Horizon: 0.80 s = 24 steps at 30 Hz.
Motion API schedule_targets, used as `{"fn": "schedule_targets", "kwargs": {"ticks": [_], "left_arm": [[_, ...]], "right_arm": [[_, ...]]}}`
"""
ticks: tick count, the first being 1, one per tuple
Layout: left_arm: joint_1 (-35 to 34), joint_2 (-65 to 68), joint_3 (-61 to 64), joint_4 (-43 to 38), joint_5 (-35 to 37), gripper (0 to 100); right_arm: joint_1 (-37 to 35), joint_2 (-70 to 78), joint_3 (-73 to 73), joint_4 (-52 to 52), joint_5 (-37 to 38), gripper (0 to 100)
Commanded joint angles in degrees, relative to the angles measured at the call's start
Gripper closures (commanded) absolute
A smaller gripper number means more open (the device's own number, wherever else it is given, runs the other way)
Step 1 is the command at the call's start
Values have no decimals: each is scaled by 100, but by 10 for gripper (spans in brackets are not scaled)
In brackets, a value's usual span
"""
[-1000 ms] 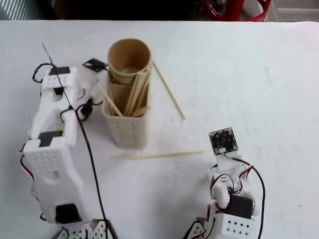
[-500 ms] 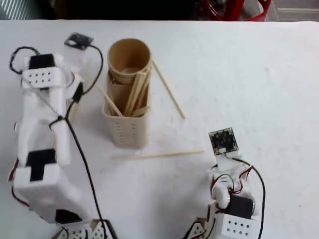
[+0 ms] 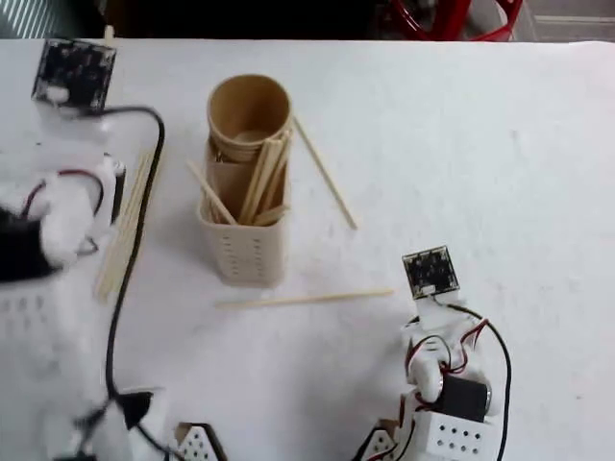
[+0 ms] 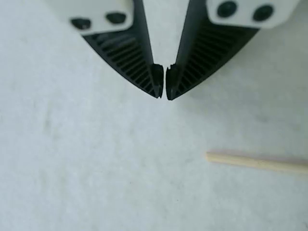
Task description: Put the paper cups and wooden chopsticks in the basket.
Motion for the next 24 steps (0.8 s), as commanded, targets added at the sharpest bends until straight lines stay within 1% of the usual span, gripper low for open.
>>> {"fn": "schedule_targets", "kwargs": {"ticks": [1, 4, 6, 11, 14, 19, 24], "left_arm": [[866, -1165, 193, -220, 44, 974], [1780, -1411, 167, -290, 79, 974], [2316, -1420, 123, -571, 114, 976], [3134, -1411, 475, -2013, 440, 976], [3284, -1411, 888, -2611, 440, 976], [3284, -1411, 1574, -3393, 440, 974], [3284, -1411, 1934, -3684, 440, 973]], "right_arm": [[66, -40, 53, 13, 53, 974], [66, -40, 53, 13, 53, 974], [66, -40, 53, 13, 53, 974], [66, -40, 53, 13, 53, 974], [66, -40, 53, 13, 53, 974], [66, -40, 53, 13, 53, 974], [66, -40, 53, 13, 53, 974]]}}
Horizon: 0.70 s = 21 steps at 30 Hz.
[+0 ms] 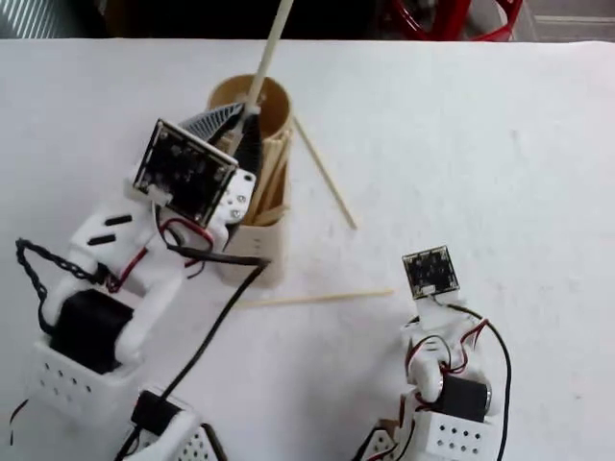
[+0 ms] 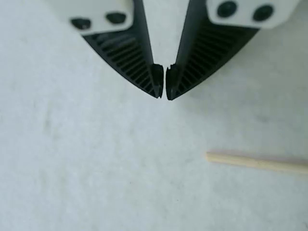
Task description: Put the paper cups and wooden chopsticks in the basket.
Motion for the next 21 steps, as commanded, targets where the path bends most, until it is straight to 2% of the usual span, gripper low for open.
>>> {"fn": "schedule_targets", "kwargs": {"ticks": [1, 5, 9, 21], "left_arm": [[84, -84, 79, -308, 35, 973], [66, -84, 158, -387, 35, 968], [48, -84, 158, -360, 35, 913], [-110, -136, 88, -79, 26, 917]], "right_arm": [[66, -40, 53, 13, 53, 974], [66, -40, 53, 13, 53, 974], [66, -40, 53, 13, 53, 974], [66, -40, 53, 13, 53, 974]]}}
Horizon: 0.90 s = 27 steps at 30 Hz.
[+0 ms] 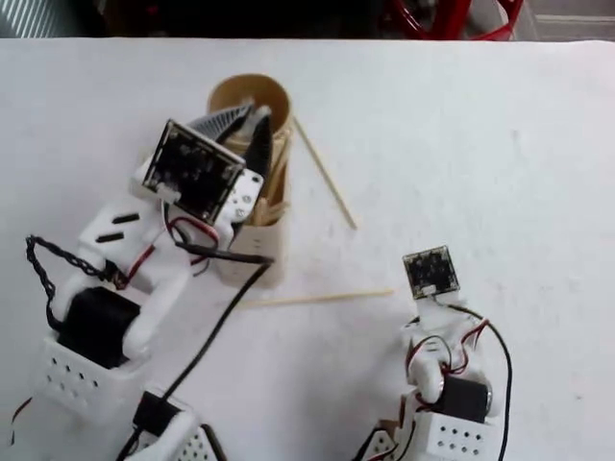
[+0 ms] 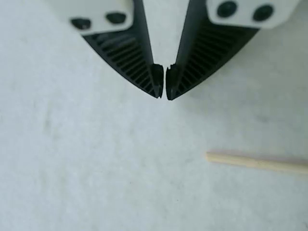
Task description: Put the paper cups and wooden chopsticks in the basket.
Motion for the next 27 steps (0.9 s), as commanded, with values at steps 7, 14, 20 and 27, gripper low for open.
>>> {"fn": "schedule_targets", "kwargs": {"ticks": [7, 14, 20, 27], "left_arm": [[-2290, 66, -1196, 1046, 237, 916], [-4338, 2158, -1565, 1916, 413, 913], [-4453, 4286, -1679, 2084, -844, 913], [-4242, 5587, -1829, 2004, -1459, 912]], "right_arm": [[66, -40, 53, 13, 53, 974], [66, -40, 53, 13, 53, 974], [66, -40, 53, 13, 53, 974], [66, -40, 53, 13, 53, 974]]}}
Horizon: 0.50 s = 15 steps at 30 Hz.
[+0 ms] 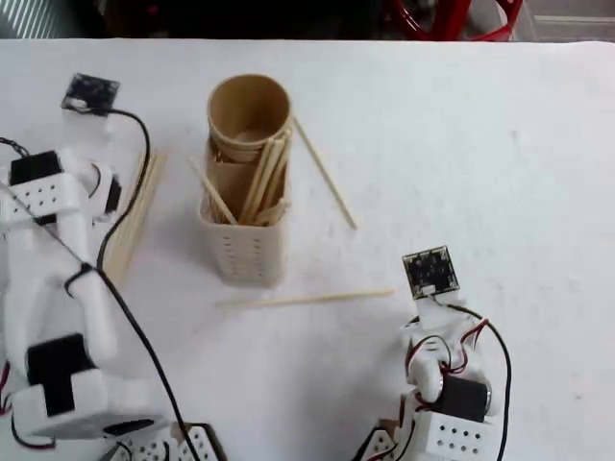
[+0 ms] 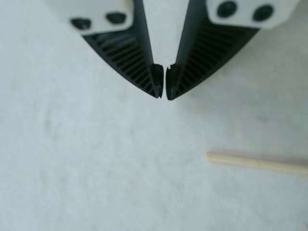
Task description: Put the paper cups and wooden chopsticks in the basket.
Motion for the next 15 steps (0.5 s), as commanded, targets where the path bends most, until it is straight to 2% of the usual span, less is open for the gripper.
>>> {"fn": "schedule_targets", "kwargs": {"ticks": [1, 7, 15], "left_arm": [[198, 400, -448, -26, -149, 912], [435, 1262, -791, -62, -141, 912], [444, 2888, -1855, -9, -123, 912]], "right_arm": [[66, -40, 53, 13, 53, 974], [66, -40, 53, 13, 53, 974], [66, -40, 53, 13, 53, 974]]}}
